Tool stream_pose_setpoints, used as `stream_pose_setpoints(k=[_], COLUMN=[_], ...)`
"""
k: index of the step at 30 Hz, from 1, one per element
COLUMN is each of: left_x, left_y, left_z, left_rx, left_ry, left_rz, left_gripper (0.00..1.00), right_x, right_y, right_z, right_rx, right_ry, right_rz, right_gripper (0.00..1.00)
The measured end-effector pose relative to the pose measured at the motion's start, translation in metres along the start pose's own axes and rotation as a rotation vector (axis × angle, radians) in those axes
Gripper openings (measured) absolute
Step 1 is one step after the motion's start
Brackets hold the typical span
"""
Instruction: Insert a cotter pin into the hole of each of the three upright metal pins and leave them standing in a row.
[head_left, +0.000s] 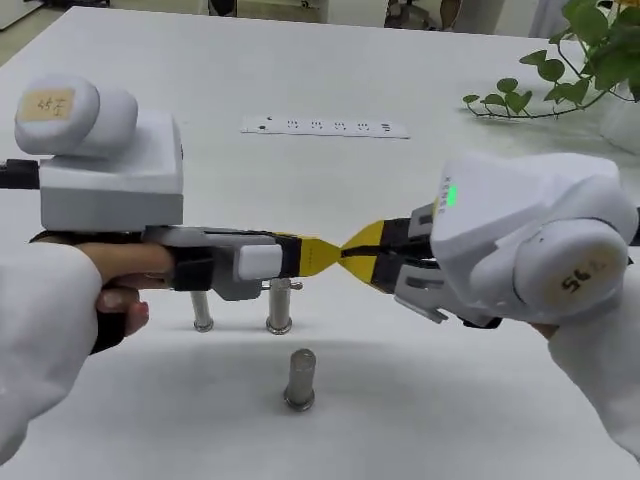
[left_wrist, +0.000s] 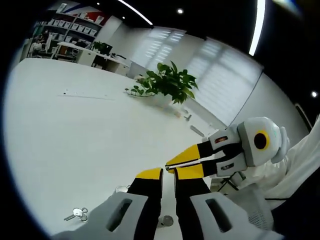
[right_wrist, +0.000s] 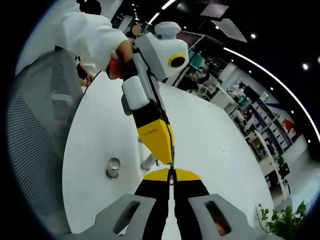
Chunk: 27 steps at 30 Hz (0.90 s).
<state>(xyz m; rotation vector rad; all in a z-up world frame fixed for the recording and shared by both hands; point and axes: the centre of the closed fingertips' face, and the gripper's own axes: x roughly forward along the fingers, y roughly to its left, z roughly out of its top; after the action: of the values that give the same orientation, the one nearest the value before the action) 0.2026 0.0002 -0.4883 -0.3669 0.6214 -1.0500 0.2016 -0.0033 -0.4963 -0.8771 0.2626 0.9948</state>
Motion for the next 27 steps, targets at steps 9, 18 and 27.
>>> stream_pose_setpoints(k=[9,18,27], left_x=[0.0,0.0,-0.003], left_y=[-0.003,-0.008,-0.014], left_z=[-0.002,-0.003,-0.003], left_rx=[-0.008,-0.024,-0.036], left_ry=[0.005,0.015,0.02], left_rz=[-0.008,-0.024,-0.018], left_gripper=[0.0,0.0,0.0], right_x=[-0.003,-0.008,-0.013], right_y=[0.004,0.008,0.01], right_z=[0.004,0.007,0.01], right_rx=[-0.012,-0.035,-0.047], right_ry=[-0.006,-0.012,-0.02], right_rz=[0.0,0.01,-0.011], right_gripper=[0.0,0.0,0.0])
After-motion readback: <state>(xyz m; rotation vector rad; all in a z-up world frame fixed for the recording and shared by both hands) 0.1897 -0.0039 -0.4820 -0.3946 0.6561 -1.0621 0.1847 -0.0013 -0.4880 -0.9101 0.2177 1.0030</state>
